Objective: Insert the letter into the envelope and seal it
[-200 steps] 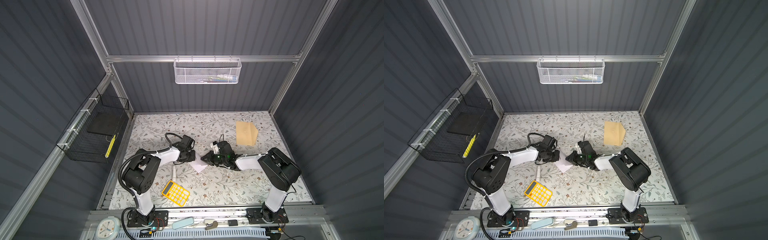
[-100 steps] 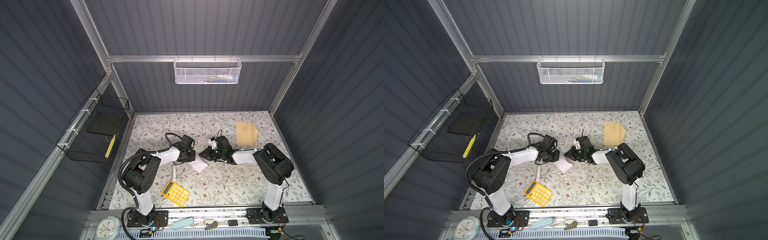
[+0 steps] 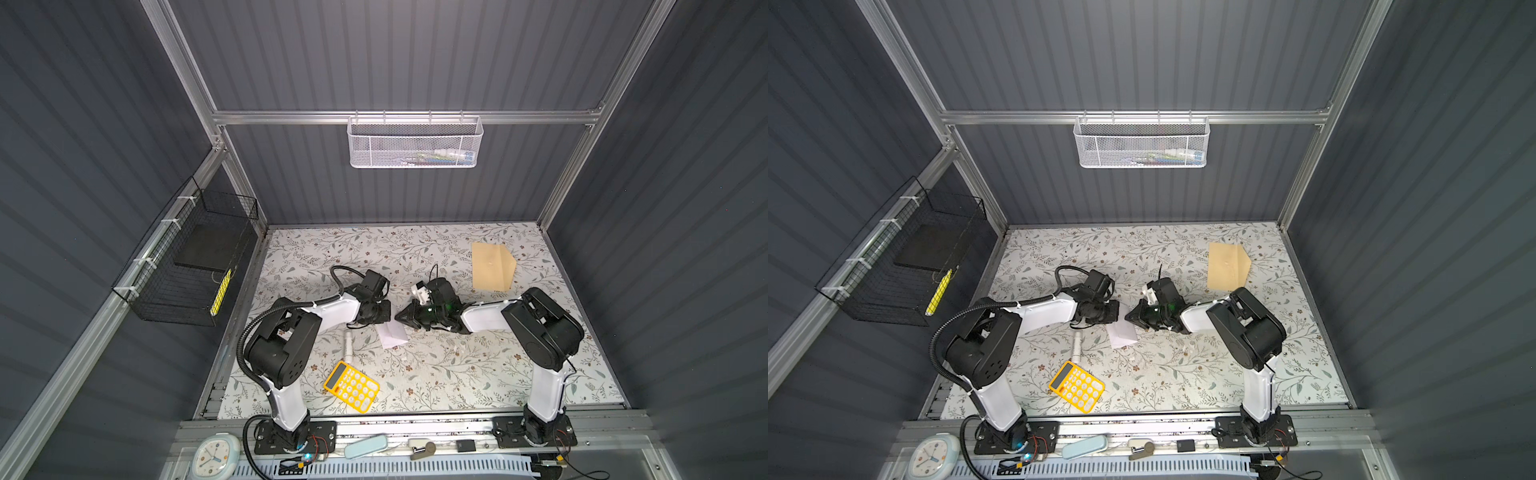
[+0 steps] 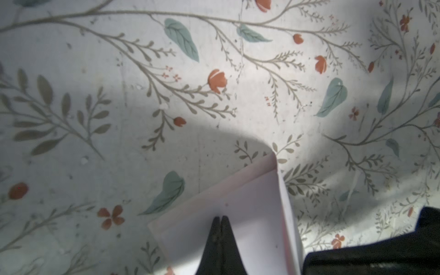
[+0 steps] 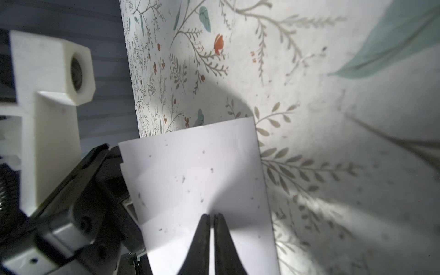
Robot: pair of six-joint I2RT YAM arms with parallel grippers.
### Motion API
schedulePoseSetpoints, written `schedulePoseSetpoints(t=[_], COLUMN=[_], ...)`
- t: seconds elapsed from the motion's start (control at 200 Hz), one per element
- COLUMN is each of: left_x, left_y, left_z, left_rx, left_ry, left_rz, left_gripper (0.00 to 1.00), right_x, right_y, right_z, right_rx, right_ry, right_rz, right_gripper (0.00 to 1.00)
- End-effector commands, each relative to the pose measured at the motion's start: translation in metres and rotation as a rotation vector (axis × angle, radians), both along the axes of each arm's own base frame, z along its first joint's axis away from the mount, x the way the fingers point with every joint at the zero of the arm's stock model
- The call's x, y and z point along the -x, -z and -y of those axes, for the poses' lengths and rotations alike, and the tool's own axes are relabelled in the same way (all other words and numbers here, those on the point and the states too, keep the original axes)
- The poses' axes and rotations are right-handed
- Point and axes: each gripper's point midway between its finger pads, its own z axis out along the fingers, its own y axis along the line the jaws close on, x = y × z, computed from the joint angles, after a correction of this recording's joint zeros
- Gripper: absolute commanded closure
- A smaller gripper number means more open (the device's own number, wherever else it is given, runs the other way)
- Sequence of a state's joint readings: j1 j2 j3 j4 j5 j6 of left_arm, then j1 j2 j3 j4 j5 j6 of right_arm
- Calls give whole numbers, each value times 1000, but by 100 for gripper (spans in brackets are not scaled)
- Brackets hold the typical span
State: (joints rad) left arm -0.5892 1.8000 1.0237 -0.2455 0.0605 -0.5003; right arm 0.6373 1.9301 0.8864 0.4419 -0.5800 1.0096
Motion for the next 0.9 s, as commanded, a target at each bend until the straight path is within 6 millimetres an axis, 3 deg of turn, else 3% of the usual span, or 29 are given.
schedulePoseSetpoints(t=[0.0, 0.38, 0.595, 0.665, 0.896], left_x=[26, 28, 26, 23, 4], left_y=[31, 32, 21, 14, -33], left_z=[-15, -11, -10, -10, -16], left_rx=[-74, -44, -18, -13, -31], left_ry=[12, 13, 2, -17, -100], left_rz=[-106, -108, -84, -69, 10], left_gripper=[99, 98, 95, 90, 50], right_x=[5, 13, 18, 19, 22], right_y=[14, 32, 46, 47, 52], right_z=[2, -1, 5, 6, 10], right_rx=[20, 57, 116, 121, 154], right_ry=[-3, -16, -20, -18, -19], right_rz=[-25, -54, -79, -79, -82], right_gripper=[90, 90, 90, 91, 91])
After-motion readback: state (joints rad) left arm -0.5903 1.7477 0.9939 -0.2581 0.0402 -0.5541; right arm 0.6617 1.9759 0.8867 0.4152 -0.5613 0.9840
